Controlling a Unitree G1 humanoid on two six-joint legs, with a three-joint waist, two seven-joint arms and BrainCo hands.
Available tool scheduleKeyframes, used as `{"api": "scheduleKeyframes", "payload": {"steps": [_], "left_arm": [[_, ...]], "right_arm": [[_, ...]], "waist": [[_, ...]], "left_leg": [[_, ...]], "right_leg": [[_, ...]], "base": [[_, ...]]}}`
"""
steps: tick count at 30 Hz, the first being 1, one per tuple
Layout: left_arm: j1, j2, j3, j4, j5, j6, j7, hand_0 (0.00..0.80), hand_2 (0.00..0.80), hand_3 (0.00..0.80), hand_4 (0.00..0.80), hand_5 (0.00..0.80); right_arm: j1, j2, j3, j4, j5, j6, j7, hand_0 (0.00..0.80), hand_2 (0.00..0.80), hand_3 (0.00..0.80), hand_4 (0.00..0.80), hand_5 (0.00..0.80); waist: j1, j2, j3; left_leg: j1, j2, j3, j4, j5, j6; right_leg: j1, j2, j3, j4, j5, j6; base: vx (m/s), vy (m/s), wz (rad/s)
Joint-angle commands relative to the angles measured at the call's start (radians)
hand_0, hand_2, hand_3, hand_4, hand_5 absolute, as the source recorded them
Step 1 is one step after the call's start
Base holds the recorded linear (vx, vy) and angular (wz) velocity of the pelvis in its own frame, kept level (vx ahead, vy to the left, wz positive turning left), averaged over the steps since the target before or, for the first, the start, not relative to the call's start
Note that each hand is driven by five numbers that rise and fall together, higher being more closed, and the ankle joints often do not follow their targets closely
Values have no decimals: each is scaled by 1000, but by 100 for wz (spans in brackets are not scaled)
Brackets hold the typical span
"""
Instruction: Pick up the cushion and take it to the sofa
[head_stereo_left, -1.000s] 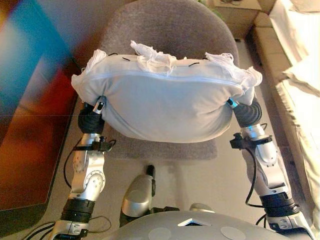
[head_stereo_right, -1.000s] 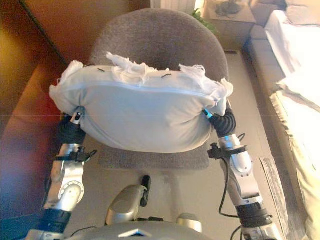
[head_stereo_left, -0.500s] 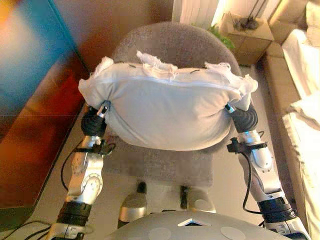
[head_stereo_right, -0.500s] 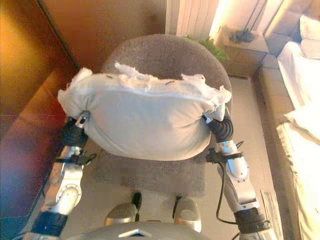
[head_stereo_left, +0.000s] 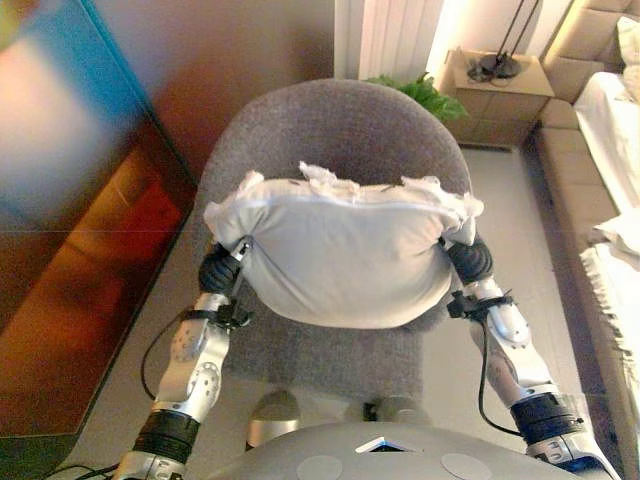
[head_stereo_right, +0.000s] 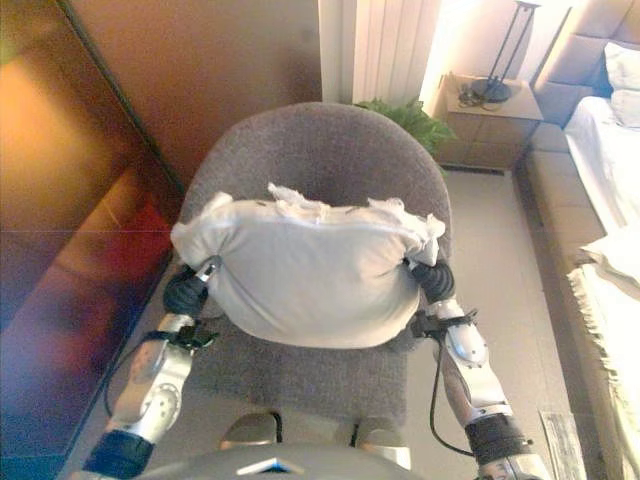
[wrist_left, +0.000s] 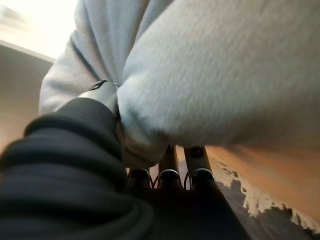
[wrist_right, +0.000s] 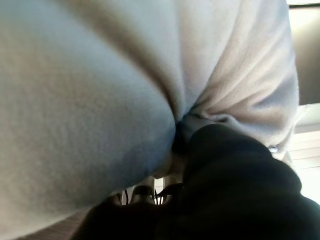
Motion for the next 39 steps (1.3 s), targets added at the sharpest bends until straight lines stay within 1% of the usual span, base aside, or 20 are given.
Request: {"api": "scheduleKeyframes", "payload": {"steps": [1, 2, 4, 5, 8, 9, 11, 13, 14, 16, 19, 22, 23, 26, 29, 32, 36, 37, 38, 39], "left_arm": [[-170, -11, -65, -25, 89, 5, 16, 800, 800, 800, 800, 800], [-186, -18, -73, 1, 107, 30, 29, 800, 800, 800, 800, 800], [-211, -28, -98, 67, 126, 45, 61, 800, 800, 800, 800, 800], [-224, -33, -111, 108, 132, 66, 74, 800, 800, 800, 800, 800], [-286, -58, -143, 233, 146, 92, 116, 800, 800, 800, 800, 800], [-327, -71, -158, 294, 134, 100, 136, 800, 800, 800, 800, 800], [-422, -91, -190, 387, 134, 117, 174, 800, 800, 800, 800, 800], [-568, -119, -223, 494, 127, 107, 216, 800, 800, 800, 800, 800], [-642, -125, -230, 544, 134, 106, 221, 800, 800, 800, 800, 800], [-751, -130, -234, 613, 132, 102, 226, 800, 800, 800, 800, 800], [-870, -125, -243, 693, 134, 95, 248, 800, 800, 800, 800, 800], [-949, -125, -253, 761, 134, 97, 255, 800, 800, 800, 800, 800], [-974, -129, -256, 789, 135, 99, 257, 800, 800, 800, 800, 800], [-1039, -131, -256, 867, 126, 111, 259, 800, 800, 800, 800, 800], [-1091, -124, -259, 919, 128, 112, 278, 800, 800, 800, 800, 800], [-1153, -116, -254, 977, 103, 93, 301, 800, 800, 800, 800, 800], [-1204, -106, -249, 1015, 74, 97, 338, 800, 800, 800, 800, 800], [-1217, -102, -244, 1027, 71, 99, 343, 536, 536, 536, 536, 536], [-1227, -100, -244, 1033, 67, 103, 347, 132, 132, 132, 132, 132], [-1233, -98, -246, 1037, 66, 102, 353, 0, 0, 0, 0, 0]], "right_arm": [[-149, 60, 64, -28, 29, 7, -5, 800, 800, 800, 800, 800], [-158, 66, 64, -1, 21, 23, -12, 800, 800, 800, 800, 800], [-165, 77, 68, 48, 27, 41, -9, 800, 800, 800, 800, 800], [-167, 84, 73, 73, 33, 50, -15, 800, 800, 800, 800, 800], [-206, 101, 87, 142, 57, 81, -37, 800, 800, 800, 800, 800], [-244, 105, 100, 176, 66, 93, -51, 800, 800, 800, 800, 800], [-343, 107, 124, 249, 81, 113, -88, 800, 800, 800, 800, 800], [-526, 111, 145, 379, 123, 118, -130, 800, 800, 800, 800, 800], [-618, 115, 148, 453, 135, 121, -148, 800, 800, 800, 800, 800], [-744, 106, 151, 570, 140, 113, -150, 800, 800, 800, 800, 800], [-842, 89, 169, 651, 129, 83, -164, 800, 800, 800, 800, 800], [-909, 83, 170, 697, 100, 66, -189, 800, 800, 800, 800, 800], [-935, 83, 173, 715, 95, 65, -200, 800, 800, 800, 800, 800], [-1012, 77, 188, 766, 95, 97, -222, 800, 800, 800, 800, 800], [-1061, 66, 203, 804, 91, 120, -235, 800, 800, 800, 800, 800], [-1121, 62, 211, 861, 72, 107, -250, 800, 800, 800, 800, 800], [-1178, 49, 220, 897, 46, 104, -291, 800, 800, 800, 800, 800], [-1198, 43, 223, 910, 45, 105, -305, 587, 587, 587, 587, 587], [-1210, 43, 223, 917, 44, 107, -316, 0, 0, 0, 0, 0], [-1217, 41, 224, 920, 41, 111, -330, 0, 0, 0, 0, 0]], "waist": [[29, -47, 1], [26, -46, -3], [18, -41, -15], [13, -40, -21], [4, -36, -28], [2, -36, -23], [-2, -34, -3], [-7, -31, 45], [-10, -29, 73], [-13, -24, 113], [-28, -17, 157], [-43, -13, 186], [-48, -13, 197], [-57, -13, 224], [-66, -14, 249], [-74, -14, 273], [-81, -15, 298], [-82, -16, 304], [-83, -16, 309], [-85, -16, 312]], "left_leg": [[-72, -61, -15, 10, 69, 4], [-58, -61, -7, -15, 52, 6], [-25, -55, 11, -67, 39, 6], [-9, -53, 19, -85, 29, 6], [13, -48, 35, -108, 12, 6], [5, -48, 39, -106, 9, 5], [-27, -50, 41, -95, 5, 4], [-74, -56, 33, -90, 9, 5], [-96, -59, 29, -90, 11, 6], [-124, -65, 26, -92, 17, 8], [-163, -73, 28, -92, 25, 11], [-193, -79, 32, -87, 26, 14], [-204, -81, 36, -79, 23, 14], [-247, -84, 42, -44, 18, 14], [-287, -86, 50, -11, 17, 12], [-326, -89, 58, -2, 22, 15], [-347, -90, 66, -7, 25, 19], [-349, -90, 68, -15, 28, 20], [-349, -91, 69, -19, 28, 21], [-348, -91, 71, -22, 28, 22]], "right_leg": [[123, -25, -19, -86, -39, 35], [123, -30, -25, -89, -40, 37], [127, -35, -34, -89, -40, 41], [130, -36, -34, -89, -41, 42], [128, -38, -34, -89, -42, 48], [117, -40, -34, -89, -39, 51], [82, -46, -32, -89, -29, 59], [28, -52, -24, -85, -15, 68], [3, -54, -21, -80, -11, 72], [-28, -58, -16, -75, -4, 76], [-77, -63, 2, -67, 5, 81], [-115, -70, 22, -58, 11, 89], [-129, -73, 28, -50, 11, 92], [-178, -78, 42, -7, 3, 92], [-220, -82, 57, 14, 6, 92], [-270, -80, 80, 22, 16, 96], [-308, -76, 100, 28, 24, 100], [-316, -73, 106, 28, 26, 101], [-320, -71, 109, 30, 26, 101], [-323, -70, 111, 32, 26, 102]], "base": [[118, 96, 8], [142, 105, 1], [188, 95, -9], [206, 67, -13], [141, 42, -9], [-18, 35, -1], [-145, 27, -1], [-345, 29, -1], [-359, 24, 0], [-245, 21, 0], [-148, 40, 0], [-65, 26, -1], [-25, 14, 4], [-20, 16, -3], [-16, 37, -1], [-10, 39, -9], [-2, 18, -8], [0, 0, 0], [0, 0, 0], [30, 14, -2]]}}
